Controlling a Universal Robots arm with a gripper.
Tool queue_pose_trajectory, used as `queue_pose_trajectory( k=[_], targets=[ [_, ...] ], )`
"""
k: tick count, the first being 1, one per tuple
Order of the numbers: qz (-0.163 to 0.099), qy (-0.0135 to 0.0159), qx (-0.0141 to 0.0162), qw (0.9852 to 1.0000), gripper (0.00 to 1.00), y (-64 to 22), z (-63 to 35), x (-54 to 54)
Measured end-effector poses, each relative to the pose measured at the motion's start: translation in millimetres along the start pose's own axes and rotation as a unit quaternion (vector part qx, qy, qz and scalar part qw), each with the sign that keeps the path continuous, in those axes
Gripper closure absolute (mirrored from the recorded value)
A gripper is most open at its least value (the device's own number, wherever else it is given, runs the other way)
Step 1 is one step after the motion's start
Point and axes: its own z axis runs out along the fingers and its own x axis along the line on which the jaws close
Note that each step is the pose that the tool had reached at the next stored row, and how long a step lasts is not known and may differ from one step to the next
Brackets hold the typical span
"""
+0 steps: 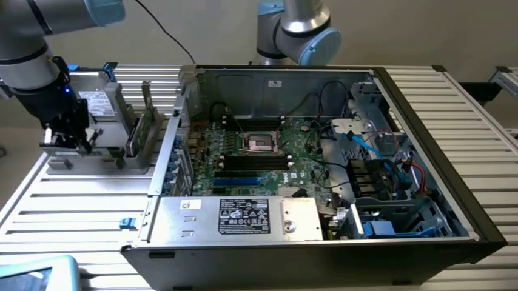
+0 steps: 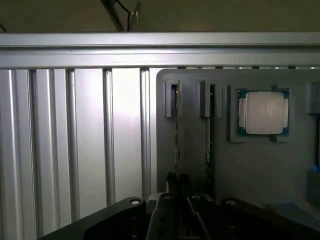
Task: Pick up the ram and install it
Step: 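Pick up the ram and move it above insertion slot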
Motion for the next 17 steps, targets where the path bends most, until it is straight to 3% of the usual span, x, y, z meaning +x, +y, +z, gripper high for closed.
queue_pose_trajectory(
  k=[11, 17],
  targets=[
    [0.0, 0.0, 0.0, 1.0, 0.87, 0.9, -50.0, -0.1],
    [0.0, 0.0, -0.0001, 1.0, 0.87, -4.9, -77.7, 4.2]
  ],
)
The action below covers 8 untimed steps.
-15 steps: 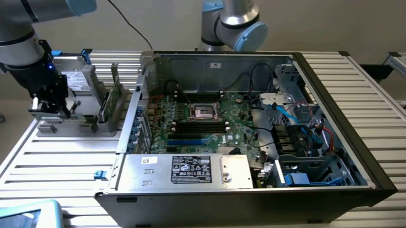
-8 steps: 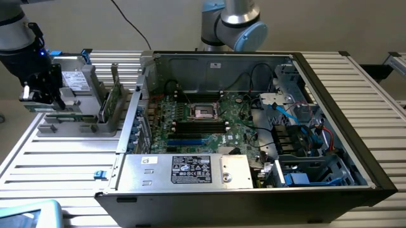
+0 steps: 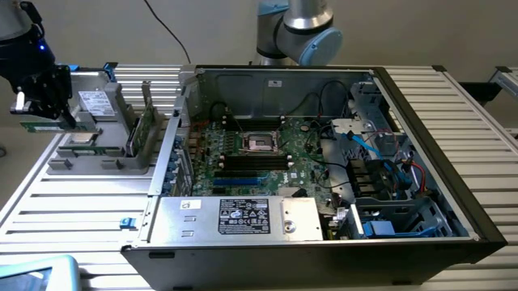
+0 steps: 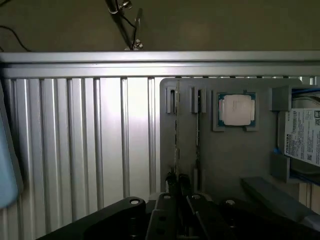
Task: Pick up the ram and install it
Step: 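Pick up the ram and move it above insertion slot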
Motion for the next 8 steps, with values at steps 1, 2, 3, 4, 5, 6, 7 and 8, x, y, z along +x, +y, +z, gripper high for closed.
queue_pose_trajectory(
  k=[1, 2, 3, 4, 5, 6, 7, 8],
  targets=[
    [0.0, -0.0001, 0.0, 1.0, 0.87, -2.7, -4.6, 1.0],
    [0.0, -0.0005, 0.0, 1.0, 0.87, -5.8, -9.2, 2.1],
    [0.0, -0.0008, 0.0, 1.0, 0.87, -9.1, -13.8, 3.1],
    [0.0, -0.0013, 0.0, 1.0, 0.87, -12.6, -18.6, 4.1],
    [0.0, -0.0018, 0.0, 1.0, 0.87, -15.9, -23.2, 5.1],
    [0.0, -0.0022, -0.0001, 1.0, 0.87, -19.3, -27.8, 6.1],
    [0.0, -0.0027, 0.0, 1.0, 0.87, -22.7, -32.4, 7.0],
    [0.0, -0.0032, 0.0, 1.0, 0.87, -26.1, -37.0, 7.6]
  ],
)
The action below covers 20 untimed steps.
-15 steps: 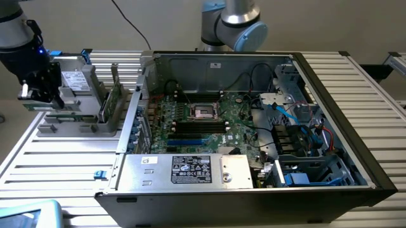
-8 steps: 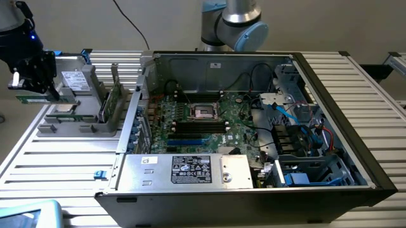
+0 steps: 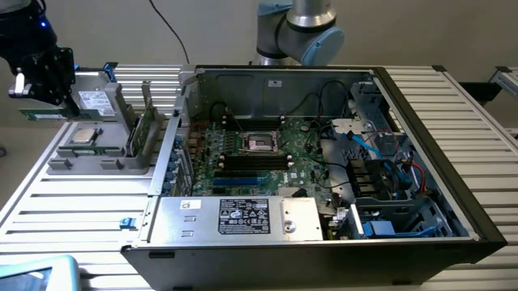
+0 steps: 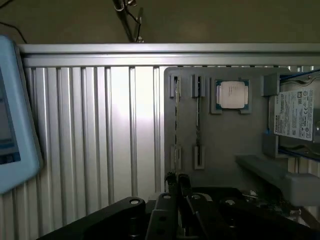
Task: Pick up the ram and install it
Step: 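Pick up the ram and move it above insertion slot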
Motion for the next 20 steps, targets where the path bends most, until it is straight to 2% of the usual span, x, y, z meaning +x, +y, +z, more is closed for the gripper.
queue_pose_trajectory(
  k=[5, 10, 20],
  targets=[
    [0.0, -0.0017, 0.0, 1.0, 0.87, -17.6, -21.0, 1.3],
    [0.0, -0.0018, -0.0001, 1.0, 0.87, -37.9, -38.5, 1.7],
    [0.0, -0.0017, -0.0013, 1.0, 0.87, -82.6, -62.3, 0.5]
  ],
)
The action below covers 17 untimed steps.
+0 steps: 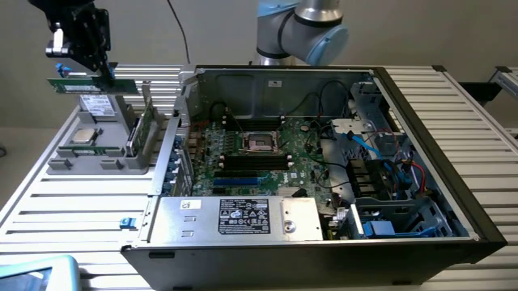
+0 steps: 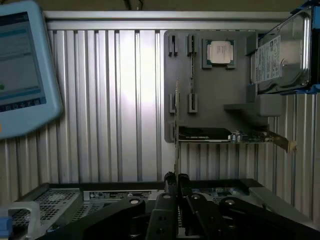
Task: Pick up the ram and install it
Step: 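Pick up the ram and move it above insertion slot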
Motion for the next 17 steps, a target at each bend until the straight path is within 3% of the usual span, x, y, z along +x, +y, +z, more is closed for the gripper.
queue_pose_trajectory(
  k=[3, 17],
  targets=[
    [0.0, 0.0, -0.0003, 1.0, 0.87, -13.7, -4.0, -0.5],
    [0.0, 0.0, -0.0008, 1.0, 0.87, -77.1, -5.6, -2.0]
  ],
)
